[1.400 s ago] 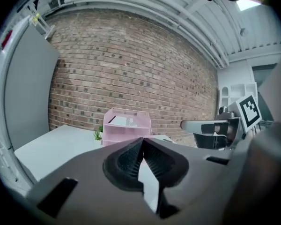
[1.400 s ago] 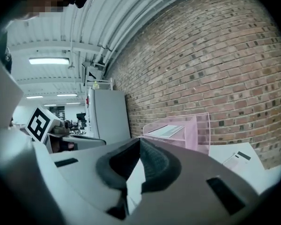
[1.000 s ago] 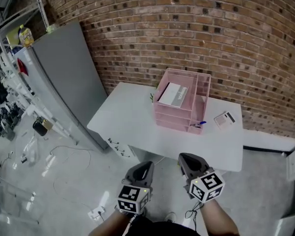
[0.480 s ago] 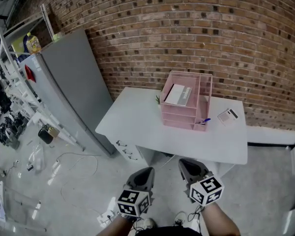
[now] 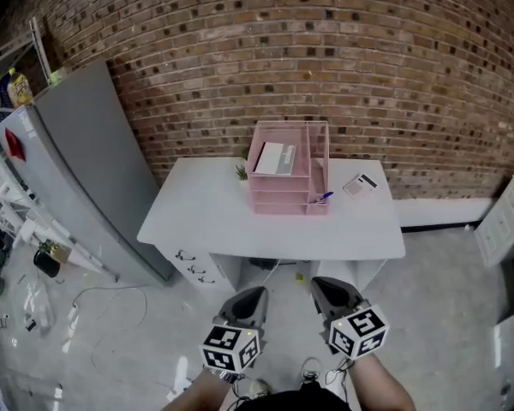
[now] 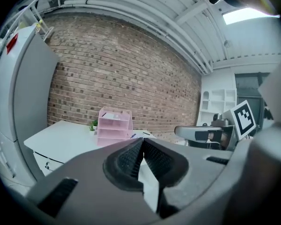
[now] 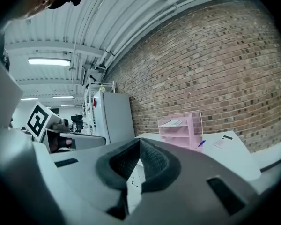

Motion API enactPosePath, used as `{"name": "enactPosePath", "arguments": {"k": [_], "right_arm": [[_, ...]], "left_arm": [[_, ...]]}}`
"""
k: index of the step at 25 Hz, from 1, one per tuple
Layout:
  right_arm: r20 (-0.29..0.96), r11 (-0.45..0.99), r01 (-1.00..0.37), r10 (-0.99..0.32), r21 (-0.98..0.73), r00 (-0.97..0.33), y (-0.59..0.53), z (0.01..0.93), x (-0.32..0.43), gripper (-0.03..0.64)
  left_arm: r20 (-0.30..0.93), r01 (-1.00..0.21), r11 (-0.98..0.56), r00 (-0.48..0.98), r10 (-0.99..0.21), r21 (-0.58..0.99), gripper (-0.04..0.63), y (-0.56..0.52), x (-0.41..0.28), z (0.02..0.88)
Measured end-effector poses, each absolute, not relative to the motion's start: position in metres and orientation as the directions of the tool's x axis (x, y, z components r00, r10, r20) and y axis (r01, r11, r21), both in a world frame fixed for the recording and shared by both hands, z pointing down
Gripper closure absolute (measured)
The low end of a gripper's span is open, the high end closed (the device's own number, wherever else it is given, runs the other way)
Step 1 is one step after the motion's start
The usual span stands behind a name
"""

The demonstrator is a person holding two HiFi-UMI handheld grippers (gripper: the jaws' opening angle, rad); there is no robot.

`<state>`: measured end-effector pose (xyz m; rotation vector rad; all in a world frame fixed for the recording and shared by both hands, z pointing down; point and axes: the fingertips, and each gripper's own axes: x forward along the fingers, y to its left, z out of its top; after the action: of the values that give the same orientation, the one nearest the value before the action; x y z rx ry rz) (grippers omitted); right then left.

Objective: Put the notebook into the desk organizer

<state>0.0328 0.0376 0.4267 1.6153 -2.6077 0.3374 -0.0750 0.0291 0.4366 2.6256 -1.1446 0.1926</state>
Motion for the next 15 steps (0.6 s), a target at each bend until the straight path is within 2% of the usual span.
{"name": "enactPosePath", "arguments": {"k": [15], "right_arm": [[0.173,0.334,-0.933,-0.919,-0.135,-0.354,0.071,0.429,-0.008,0.614]], "left_arm": [[0.213,-0.653,-0.728,0.757,-0.617,0.210,0.589,0.046,-0.110,0.441]]}}
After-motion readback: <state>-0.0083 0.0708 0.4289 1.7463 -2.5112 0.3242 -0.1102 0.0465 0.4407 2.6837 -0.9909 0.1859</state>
